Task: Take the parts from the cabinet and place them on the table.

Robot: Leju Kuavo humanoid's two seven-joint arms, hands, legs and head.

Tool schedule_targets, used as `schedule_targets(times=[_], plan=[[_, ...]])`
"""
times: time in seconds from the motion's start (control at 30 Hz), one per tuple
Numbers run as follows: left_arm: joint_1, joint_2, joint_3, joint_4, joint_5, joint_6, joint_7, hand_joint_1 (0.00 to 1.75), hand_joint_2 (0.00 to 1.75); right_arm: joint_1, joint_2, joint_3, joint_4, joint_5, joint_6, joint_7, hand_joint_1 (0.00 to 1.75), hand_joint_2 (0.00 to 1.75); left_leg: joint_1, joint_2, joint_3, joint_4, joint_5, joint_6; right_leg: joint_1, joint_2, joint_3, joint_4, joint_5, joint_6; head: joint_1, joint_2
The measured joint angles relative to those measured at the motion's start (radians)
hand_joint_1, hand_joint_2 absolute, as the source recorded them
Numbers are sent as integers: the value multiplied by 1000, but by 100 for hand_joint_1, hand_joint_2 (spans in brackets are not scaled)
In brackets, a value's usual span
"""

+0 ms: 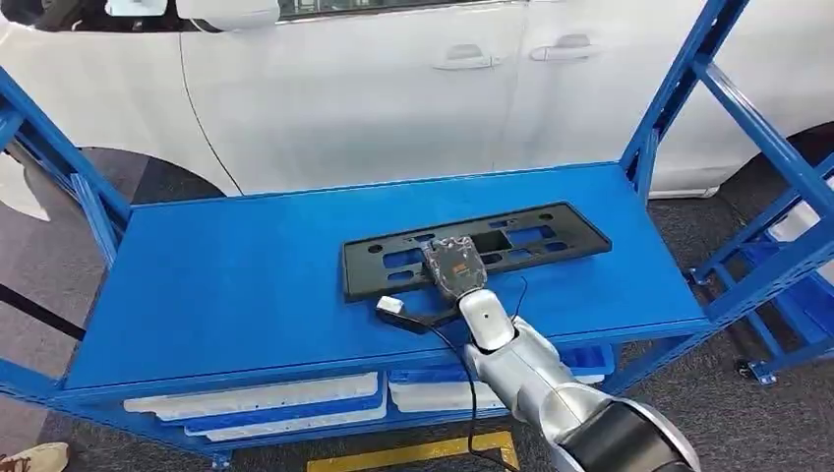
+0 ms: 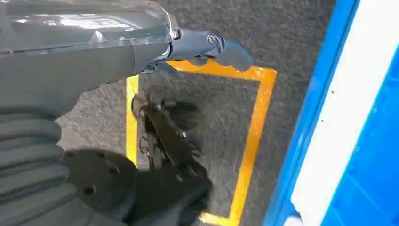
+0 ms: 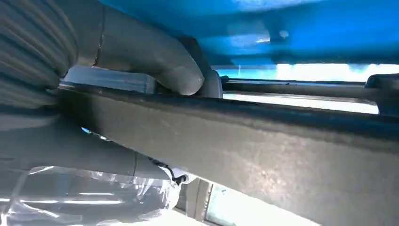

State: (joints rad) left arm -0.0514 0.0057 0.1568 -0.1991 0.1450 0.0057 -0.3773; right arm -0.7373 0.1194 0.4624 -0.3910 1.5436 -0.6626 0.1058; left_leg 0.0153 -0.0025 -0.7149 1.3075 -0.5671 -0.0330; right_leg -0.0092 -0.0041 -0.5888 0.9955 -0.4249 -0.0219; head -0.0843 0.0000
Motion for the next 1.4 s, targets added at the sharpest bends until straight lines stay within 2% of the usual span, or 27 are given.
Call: schedule_targets(times=[0.03,0.1,0.13,0.17,0.23,0.27,0.33,0.37,0.43,0.47,0.5,0.57,0.63,0.67,0.77,0.83,0.87,0.93,0.97,1.0,1.03,1.07,1.13,1.17,1.3,1.33,1.4], plan=[[-1,0,0,0,-1,2,-5,0,175,2,1,-8,-2,-26,-8,-29,175,175,2,0,18,-41,31,-1,0,1,1,1,-1,1,0,0],[-6,3,0,0,-4,5,-15,0,175,10,9,-35,-27,-142,-18,-157,175,175,8,1,100,-215,124,-1,-2,5,2,8,-5,8,0,0],[-9,3,0,0,-2,1,-21,0,175,18,15,-53,-54,-239,-18,-262,175,175,10,2,128,-278,132,1,-1,7,0,12,-10,14,0,0],[-12,3,2,0,5,-13,-35,0,175,30,20,-78,-103,-396,-6,-415,175,175,3,-1,134,-295,124,8,6,11,-7,22,-11,18,0,0],[-19,4,7,0,8,-40,-56,0,175,81,24,-109,-244,-686,54,-634,175,175,3,-3,129,-284,123,24,7,12,-9,17,-8,28,0,0],[-20,4,11,0,7,-47,-65,0,175,119,22,-120,-368,-855,106,-719,175,175,3,-5,130,-284,124,30,8,10,-6,16,-9,34,0,0],[-23,4,15,0,3,-51,-76,0,175,193,-2,-121,-618,-1097,224,-785,175,175,7,-5,139,-294,128,46,2,9,-8,41,-34,47,0,0],[-27,4,18,0,2,-51,-80,0,175,235,-20,-116,-759,-1206,276,-792,175,175,7,-5,138,-294,127,55,3,9,-37,103,-75,49,0,0],[-31,6,21,0,-5,-51,-85,0,175,285,-56,-96,-958,-1340,327,-799,175,175,3,-5,133,-294,128,59,2,9,-116,257,-149,53,0,0],[-31,7,22,0,-8,-51,-85,0,175,305,-74,-87,-1061,-1393,345,-801,175,175,0,-5,130,-292,128,59,2,9,-152,325,-170,53,0,0],[-31,7,23,0,-11,-50,-85,0,175,315,-86,-81,-1148,-1415,366,-802,175,175,-3,-5,130,-292,127,59,3,9,-163,340,-160,51,0,0],[-34,6,23,0,-18,-45,-87,0,175,318,-100,-71,-1290,-1440,406,-807,175,175,-7,-5,133,-291,125,60,4,9,-114,239,-87,41,0,0],[-39,5,24,0,-17,-39,-91,0,175,309,-108,-60,-1407,-1484,464,-809,175,175,-9,-5,141,-292,122,57,9,10,-21,60,-5,24,0,0],[-41,3,26,0,-17,-37,-92,0,175,306,-111,-58,-1440,-1499,486,-807,175,175,-16,-5,139,-289,119,52,17,9,-7,28,-21,18,0,0],[-41,3,32,0,-12,-34,-98,0,175,308,-118,-43,-1502,-1551,557,-804,175,175,-12,-5,140,-296,121,38,20,8,-10,25,-17,13,0,0],[-41,4,40,0,-10,-32,-99,0,175,309,-119,-31,-1516,-1593,611,-802,175,175,-13,-5,140,-286,111,29,6,4,1,7,-8,2,0,0],[-40,3,43,0,-9,-31,-98,0,175,310,-119,-23,-1516,-1615,638,-802,175,175,-13,-3,124,-248,80,24,5,3,3,5,-6,-4,0,0],[-38,3,47,0,-8,-30,-98,0,175,320,-119,-7,-1516,-1632,670,-801,175,175,-7,-3,56,-96,-6,15,7,0,-1,6,-2,-8,0,0],[-36,3,48,0,-8,-28,-98,0,175,326,-119,2,-1514,-1639,689,-798,175,175,-6,-3,26,-29,-35,12,7,0,-4,7,-2,-8,0,0],[-30,3,51,0,-7,-24,-98,0,175,332,-120,13,-1511,-1643,710,-789,175,175,-5,-3,11,7,-38,9,7,0,-8,10,-2,-8,0,0],[-26,4,53,0,-7,-19,-97,0,175,338,-121,24,-1508,-1645,726,-779,175,175,-4,-3,25,-15,-15,9,7,0,-10,13,-2,-8,0,0],[-24,5,55,0,-7,-17,-97,0,175,343,-121,34,-1504,-1646,736,-772,175,175,-4,-3,58,-77,21,9,7,1,-11,16,-2,-8,0,0],[-24,6,58,0,-6,-13,-97,0,175,346,-122,52,-1497,-1654,755,-755,175,175,-4,-3,156,-262,102,16,7,1,-15,25,-3,-5,0,0],[-24,8,61,0,-6,-11,-95,0,175,347,-122,56,-1493,-1659,759,-752,175,175,-6,-3,167,-289,85,23,10,0,-18,25,-1,1,0,0],[-17,9,70,0,-3,-5,-92,0,175,356,-126,71,-1481,-1666,772,-746,175,175,-10,-5,155,-296,117,44,13,1,-26,23,16,26,0,0],[-17,8,71,0,0,-5,-92,0,175,358,-127,72,-1478,-1670,775,-747,175,175,-2,0,154,-303,127,52,11,2,-30,31,3,31,0,0],[-18,8,73,0,6,-2,-91,0,175,360,-129,73,-1474,-1695,793,-746,175,175,-3,1,137,-305,140,65,7,5,-63,112,-85,43,0,0]])
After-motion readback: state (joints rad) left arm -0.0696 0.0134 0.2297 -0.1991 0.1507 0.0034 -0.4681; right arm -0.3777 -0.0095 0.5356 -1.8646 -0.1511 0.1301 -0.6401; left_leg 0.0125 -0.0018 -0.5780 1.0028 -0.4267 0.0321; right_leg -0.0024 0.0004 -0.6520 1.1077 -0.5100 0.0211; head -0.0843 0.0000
